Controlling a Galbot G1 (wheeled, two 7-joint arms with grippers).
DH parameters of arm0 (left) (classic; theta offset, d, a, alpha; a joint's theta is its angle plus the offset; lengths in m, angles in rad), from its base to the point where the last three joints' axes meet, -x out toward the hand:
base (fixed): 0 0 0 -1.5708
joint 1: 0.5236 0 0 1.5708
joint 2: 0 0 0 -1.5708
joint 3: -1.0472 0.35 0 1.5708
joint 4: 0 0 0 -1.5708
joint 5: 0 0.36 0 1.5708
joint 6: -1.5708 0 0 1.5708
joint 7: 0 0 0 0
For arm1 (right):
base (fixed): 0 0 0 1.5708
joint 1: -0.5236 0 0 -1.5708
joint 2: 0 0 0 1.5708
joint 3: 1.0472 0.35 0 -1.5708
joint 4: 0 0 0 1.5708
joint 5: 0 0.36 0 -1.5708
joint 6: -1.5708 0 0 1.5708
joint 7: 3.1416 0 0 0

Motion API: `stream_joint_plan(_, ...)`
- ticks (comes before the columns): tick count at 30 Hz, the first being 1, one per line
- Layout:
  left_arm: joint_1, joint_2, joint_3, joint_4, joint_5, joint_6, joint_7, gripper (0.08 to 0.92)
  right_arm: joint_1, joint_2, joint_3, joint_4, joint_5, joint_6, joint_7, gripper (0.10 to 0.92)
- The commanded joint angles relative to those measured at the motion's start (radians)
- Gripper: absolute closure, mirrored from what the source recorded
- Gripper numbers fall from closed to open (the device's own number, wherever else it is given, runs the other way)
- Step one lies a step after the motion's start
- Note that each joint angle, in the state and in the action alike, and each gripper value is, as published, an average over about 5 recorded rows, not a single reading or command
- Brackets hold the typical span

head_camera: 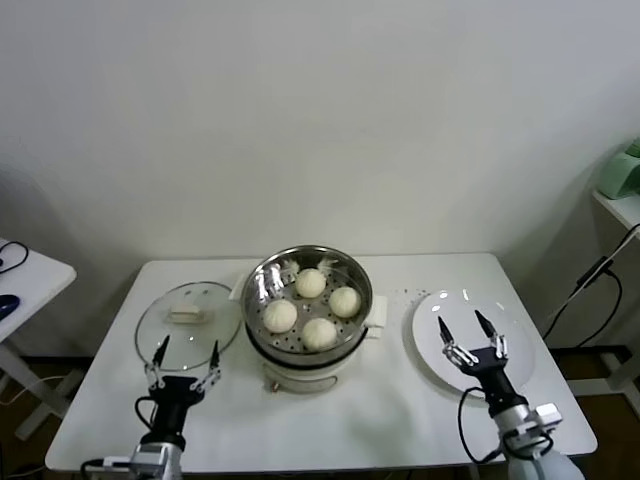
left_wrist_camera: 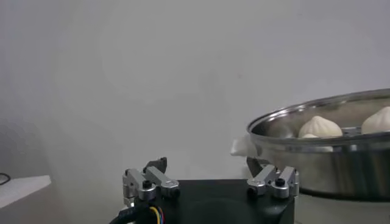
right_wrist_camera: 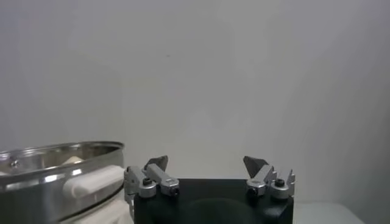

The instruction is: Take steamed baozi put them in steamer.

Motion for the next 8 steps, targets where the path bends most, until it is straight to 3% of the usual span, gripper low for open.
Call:
stream_joint_plan(1, 0.002, 0.003, -0.01, -0.002, -0.027, 0.006, 0.011, 0.177, -0.094, 0.054, 0.052, 0.012, -0.015, 0.021, -0.007, 0.203)
stream_joint_plan(8, 0.001, -0.001, -0.014, -0.007, -0.036, 0.008, 0.012, 0.177, -0.091, 0.053, 0.052, 0.007, -0.015, 0.025, -0.012, 0.203)
